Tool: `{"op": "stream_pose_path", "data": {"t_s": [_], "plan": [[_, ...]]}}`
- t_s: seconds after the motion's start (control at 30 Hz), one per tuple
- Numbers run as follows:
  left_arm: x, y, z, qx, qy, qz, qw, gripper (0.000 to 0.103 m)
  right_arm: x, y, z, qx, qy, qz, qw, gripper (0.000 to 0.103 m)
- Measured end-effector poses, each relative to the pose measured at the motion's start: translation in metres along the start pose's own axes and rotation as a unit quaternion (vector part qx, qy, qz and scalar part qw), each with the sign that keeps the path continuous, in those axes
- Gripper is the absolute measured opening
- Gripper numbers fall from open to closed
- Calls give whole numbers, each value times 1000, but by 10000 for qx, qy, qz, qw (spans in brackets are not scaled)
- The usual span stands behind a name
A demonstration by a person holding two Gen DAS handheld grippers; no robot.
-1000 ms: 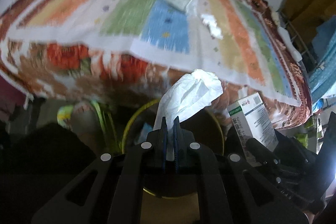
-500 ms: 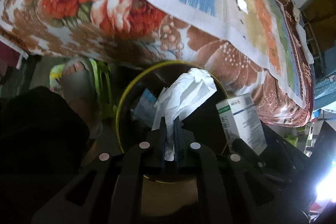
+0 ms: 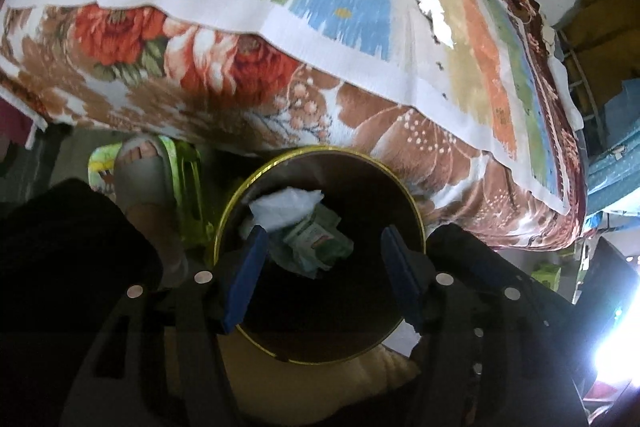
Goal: Collect trash
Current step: 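Open right tool to drop the box while left tool releases the tissue, then move both open tools back over the tissue and plastic bag on the bed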
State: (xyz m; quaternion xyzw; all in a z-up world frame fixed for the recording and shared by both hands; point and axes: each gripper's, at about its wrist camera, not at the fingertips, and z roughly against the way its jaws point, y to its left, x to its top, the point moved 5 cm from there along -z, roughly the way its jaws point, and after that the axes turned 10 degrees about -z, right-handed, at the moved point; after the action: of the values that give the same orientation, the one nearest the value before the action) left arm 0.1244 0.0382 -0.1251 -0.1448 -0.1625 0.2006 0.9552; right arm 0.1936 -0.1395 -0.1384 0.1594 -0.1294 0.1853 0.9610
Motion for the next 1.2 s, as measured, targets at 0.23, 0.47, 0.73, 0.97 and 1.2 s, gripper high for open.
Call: {"op": "stream_pose_path", "data": {"t_s": [0.23,0.47,0.73,0.97,1.2], "plan": [[22,-10,21,216,-435,-404,9980,71,21,1,20,-37,-392,126,9991,87],[62,-23,68,713,-1603,-878,9806,97,51,1,40,-160,-863,189,9960,94],[113,-48,84,1098,-2143,-1681,9559,97,89,2,54,-170,-1309,152,9911,94],[147,-52,71,715,-2101,-1944,9555,97,127,3,59,-213,-1548,349,9871,94],[171,-51,60,514,-2198,-2045,9525,97,161,-2,46,-180,-1576,322,9868,94]]}}
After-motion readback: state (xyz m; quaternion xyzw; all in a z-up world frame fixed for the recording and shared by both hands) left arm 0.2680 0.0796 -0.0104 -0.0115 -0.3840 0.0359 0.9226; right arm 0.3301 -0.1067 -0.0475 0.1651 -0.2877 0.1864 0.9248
